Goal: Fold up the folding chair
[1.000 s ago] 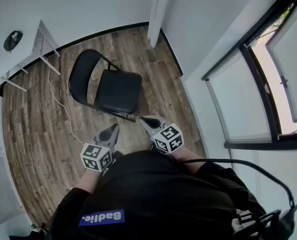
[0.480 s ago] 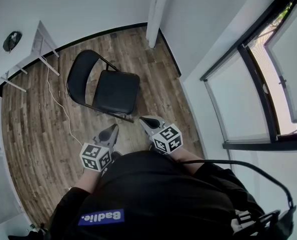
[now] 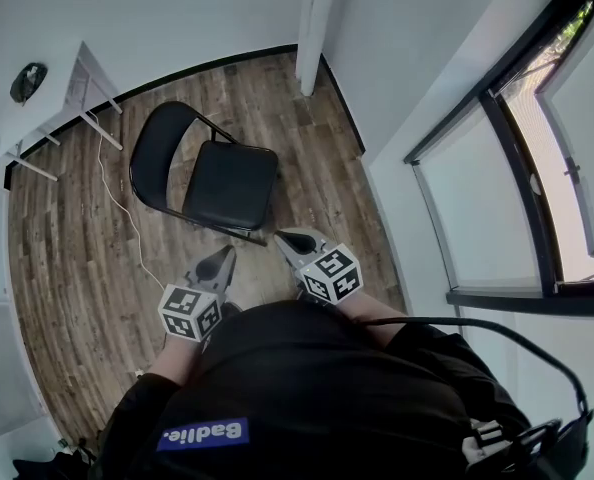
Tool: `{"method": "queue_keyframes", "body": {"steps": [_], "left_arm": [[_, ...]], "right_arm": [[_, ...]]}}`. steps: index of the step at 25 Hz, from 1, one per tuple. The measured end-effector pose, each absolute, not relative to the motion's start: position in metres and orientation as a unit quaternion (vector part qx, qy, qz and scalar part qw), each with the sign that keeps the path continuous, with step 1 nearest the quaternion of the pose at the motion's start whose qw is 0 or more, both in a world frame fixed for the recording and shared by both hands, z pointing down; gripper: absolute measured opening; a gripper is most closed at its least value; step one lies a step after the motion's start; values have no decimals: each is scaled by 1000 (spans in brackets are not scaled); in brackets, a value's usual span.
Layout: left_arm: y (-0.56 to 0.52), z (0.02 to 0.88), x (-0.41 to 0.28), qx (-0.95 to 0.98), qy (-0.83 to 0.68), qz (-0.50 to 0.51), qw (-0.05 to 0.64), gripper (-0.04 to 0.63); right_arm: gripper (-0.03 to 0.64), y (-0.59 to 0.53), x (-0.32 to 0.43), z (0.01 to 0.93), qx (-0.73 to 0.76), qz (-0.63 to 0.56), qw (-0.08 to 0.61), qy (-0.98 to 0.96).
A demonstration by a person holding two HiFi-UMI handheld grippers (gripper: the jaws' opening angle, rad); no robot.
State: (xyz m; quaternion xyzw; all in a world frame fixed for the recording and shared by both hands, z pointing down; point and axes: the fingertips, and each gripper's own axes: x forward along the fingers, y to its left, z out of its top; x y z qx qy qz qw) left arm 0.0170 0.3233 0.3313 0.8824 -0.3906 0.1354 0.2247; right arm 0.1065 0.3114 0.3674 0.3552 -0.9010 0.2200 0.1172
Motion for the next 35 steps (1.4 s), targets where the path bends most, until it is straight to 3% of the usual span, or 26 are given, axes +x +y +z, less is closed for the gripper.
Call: {"method": "queue_keyframes", "body": {"steps": [13, 35], "left_arm": [[289, 347, 15, 866, -423, 133, 229, 5], [40, 397, -182, 867, -410, 119, 258, 5]], "right_arm": [[0, 276, 120, 396, 337, 234, 142, -901], [1, 67, 3, 445, 438, 293, 160, -835]]}}
